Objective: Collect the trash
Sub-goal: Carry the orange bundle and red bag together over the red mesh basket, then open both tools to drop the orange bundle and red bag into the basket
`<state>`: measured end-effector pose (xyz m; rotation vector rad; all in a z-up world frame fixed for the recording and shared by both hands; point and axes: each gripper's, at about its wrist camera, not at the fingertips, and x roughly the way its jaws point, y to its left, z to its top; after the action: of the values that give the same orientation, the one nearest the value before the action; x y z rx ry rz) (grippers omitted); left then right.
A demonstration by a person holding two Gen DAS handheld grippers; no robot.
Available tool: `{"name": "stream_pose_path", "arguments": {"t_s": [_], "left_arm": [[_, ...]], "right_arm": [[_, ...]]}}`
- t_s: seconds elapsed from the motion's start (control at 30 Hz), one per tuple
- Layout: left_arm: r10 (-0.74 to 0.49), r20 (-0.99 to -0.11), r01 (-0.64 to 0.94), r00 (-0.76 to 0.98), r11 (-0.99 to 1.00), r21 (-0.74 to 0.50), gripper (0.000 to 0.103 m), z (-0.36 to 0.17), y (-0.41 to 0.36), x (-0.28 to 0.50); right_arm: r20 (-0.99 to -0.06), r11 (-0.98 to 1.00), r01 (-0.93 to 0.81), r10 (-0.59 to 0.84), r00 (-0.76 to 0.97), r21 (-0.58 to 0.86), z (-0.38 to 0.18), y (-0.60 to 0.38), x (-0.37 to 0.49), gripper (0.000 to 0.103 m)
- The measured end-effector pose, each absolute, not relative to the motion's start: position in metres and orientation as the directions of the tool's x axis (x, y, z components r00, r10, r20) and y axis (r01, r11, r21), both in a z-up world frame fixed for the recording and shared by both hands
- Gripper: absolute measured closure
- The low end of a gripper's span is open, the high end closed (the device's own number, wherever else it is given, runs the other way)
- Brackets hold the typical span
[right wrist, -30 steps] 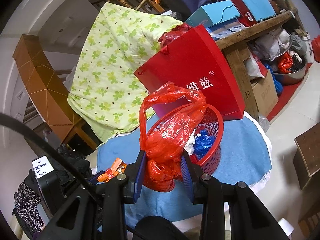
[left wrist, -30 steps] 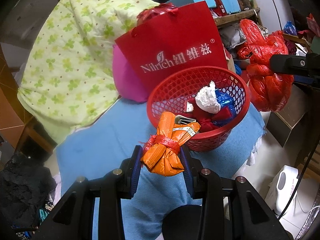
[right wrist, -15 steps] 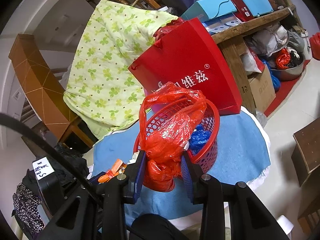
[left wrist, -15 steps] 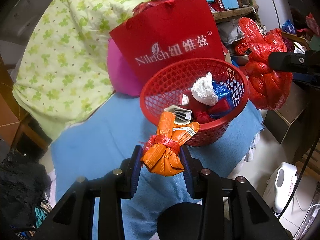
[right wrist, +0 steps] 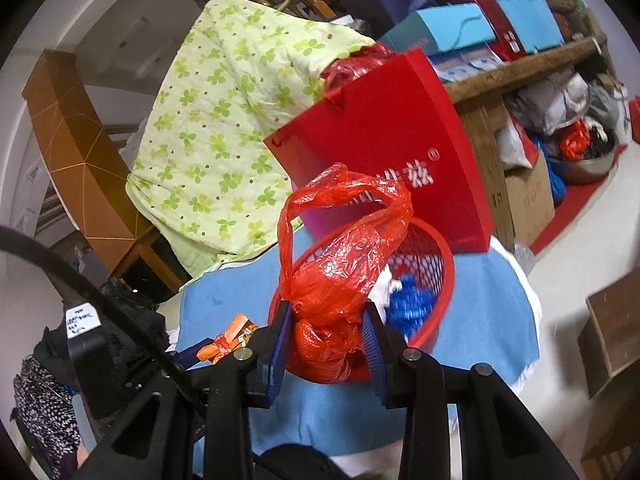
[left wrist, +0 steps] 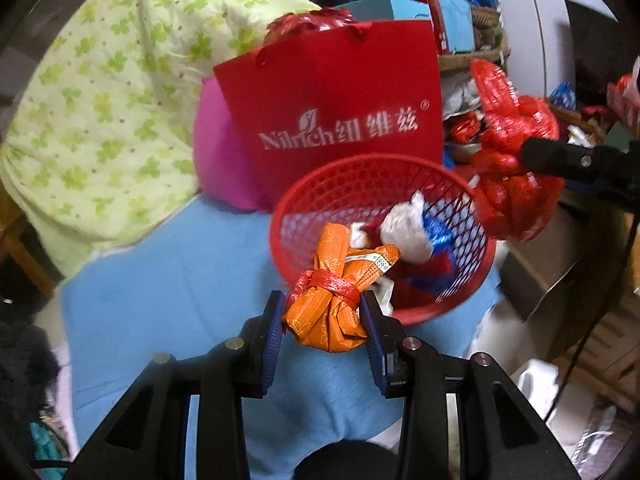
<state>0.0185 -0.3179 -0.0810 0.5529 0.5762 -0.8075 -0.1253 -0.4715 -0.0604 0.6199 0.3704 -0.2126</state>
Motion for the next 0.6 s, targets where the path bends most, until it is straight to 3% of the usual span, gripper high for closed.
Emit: {"name": "stream_pose_path", "arguments": {"t_s": [0.53,0.6], "left_arm": [[-0.565,-0.7,0.85,0.436,0.514,0.115,0.062,-0.097,-0.353,0.067],[-0.579,-0.695,0.858,0.426,0.503,0.106,0.055,-0.099,-0.355,0.07]], "right_arm": [[-0.515,0.806,0.377,-0.106,0.851,0.457,-0.083,-0.504,-0.023,0.064],[-0.523,0.8,0.384,-0.104,0.846,0.462,-0.088,-0.507,-0.015,0.064]]}}
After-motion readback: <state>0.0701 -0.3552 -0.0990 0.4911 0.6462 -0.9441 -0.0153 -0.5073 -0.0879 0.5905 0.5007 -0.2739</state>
